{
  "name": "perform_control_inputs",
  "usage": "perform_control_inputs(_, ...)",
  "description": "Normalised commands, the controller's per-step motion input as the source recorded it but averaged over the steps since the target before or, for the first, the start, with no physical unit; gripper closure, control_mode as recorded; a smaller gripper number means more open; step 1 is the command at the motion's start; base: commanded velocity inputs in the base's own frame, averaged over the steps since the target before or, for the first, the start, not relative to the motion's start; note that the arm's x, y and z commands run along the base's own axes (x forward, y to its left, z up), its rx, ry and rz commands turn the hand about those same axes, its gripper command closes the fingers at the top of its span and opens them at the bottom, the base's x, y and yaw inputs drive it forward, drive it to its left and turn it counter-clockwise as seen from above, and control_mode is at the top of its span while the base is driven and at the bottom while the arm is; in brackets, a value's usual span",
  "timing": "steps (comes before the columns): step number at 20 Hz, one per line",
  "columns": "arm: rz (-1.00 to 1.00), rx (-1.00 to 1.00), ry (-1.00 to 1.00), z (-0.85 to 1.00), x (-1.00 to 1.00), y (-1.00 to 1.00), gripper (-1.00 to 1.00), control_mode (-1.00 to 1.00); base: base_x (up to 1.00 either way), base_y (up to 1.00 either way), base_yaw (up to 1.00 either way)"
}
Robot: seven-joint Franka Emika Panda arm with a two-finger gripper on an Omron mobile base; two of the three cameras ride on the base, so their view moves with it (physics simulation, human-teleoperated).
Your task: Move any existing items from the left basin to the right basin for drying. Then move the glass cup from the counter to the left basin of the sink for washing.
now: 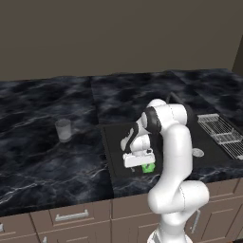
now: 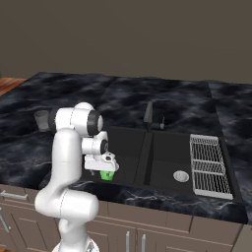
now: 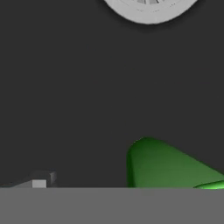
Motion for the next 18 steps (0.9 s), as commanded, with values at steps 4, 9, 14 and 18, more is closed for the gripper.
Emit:
perform_control_inputs(4, 0.00, 0.00, 0.00, -0.19, -0.20, 0.00, -1.00, -1.00, 0.00, 0.00, 0.00)
perform_control_inputs(9, 0.00, 0.00, 0.00, -0.24, -0.16, 0.00, 1.00, -1.00, 0.00, 0.00, 0.00)
perform_control_inputs(14, 0.00, 0.00, 0.03, -0.16, 0.00, 0.00, 1.00, -1.00, 0.00, 0.00, 0.00)
perform_control_inputs(18, 0.00, 0.00, -0.01, -0.01, -0.04, 0.00, 1.00, -1.00, 0.00, 0.00, 0.00)
